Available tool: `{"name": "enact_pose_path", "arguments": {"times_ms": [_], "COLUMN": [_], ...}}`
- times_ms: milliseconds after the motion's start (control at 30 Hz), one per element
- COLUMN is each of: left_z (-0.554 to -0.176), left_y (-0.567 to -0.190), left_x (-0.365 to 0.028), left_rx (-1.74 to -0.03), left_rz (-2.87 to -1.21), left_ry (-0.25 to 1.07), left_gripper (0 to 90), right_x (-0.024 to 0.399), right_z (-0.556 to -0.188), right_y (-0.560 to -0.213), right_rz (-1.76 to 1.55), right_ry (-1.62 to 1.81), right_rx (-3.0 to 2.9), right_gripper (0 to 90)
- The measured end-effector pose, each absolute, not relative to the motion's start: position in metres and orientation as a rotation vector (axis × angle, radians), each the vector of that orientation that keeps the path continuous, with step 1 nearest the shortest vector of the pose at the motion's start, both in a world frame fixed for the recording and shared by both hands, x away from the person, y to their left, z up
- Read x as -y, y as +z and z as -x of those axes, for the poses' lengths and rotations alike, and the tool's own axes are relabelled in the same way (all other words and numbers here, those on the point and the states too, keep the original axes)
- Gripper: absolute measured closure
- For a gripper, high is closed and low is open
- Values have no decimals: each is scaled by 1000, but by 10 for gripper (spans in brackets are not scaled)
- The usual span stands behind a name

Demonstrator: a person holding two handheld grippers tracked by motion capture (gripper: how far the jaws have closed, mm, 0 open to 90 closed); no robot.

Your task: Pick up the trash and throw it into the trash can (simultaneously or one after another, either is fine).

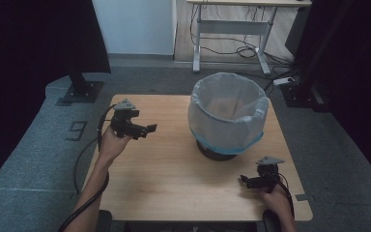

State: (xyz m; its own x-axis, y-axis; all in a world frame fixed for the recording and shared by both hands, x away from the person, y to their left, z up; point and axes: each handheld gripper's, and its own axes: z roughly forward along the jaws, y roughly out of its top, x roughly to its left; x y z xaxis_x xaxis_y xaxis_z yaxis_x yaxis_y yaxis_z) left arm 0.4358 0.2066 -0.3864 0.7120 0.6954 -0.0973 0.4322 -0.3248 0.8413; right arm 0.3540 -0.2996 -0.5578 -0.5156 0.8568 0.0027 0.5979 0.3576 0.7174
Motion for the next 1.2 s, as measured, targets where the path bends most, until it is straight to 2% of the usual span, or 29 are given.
{"name": "enact_pose_path", "arguments": {"times_ms": [800,1200], "left_z": [-420,-410], "left_y": [-451,-498], "left_x": [-239,-250], "left_rx": [-926,-971], "left_rz": [-1952,-2005], "left_ry": [357,370], "left_gripper": [0,0], "right_x": [299,299], "right_z": [-354,-353], "right_y": [-558,-558], "right_rz": [-1279,-1283], "right_ry": [957,955], "right_rx": [-2247,-2244], "right_gripper": [0,0]}}
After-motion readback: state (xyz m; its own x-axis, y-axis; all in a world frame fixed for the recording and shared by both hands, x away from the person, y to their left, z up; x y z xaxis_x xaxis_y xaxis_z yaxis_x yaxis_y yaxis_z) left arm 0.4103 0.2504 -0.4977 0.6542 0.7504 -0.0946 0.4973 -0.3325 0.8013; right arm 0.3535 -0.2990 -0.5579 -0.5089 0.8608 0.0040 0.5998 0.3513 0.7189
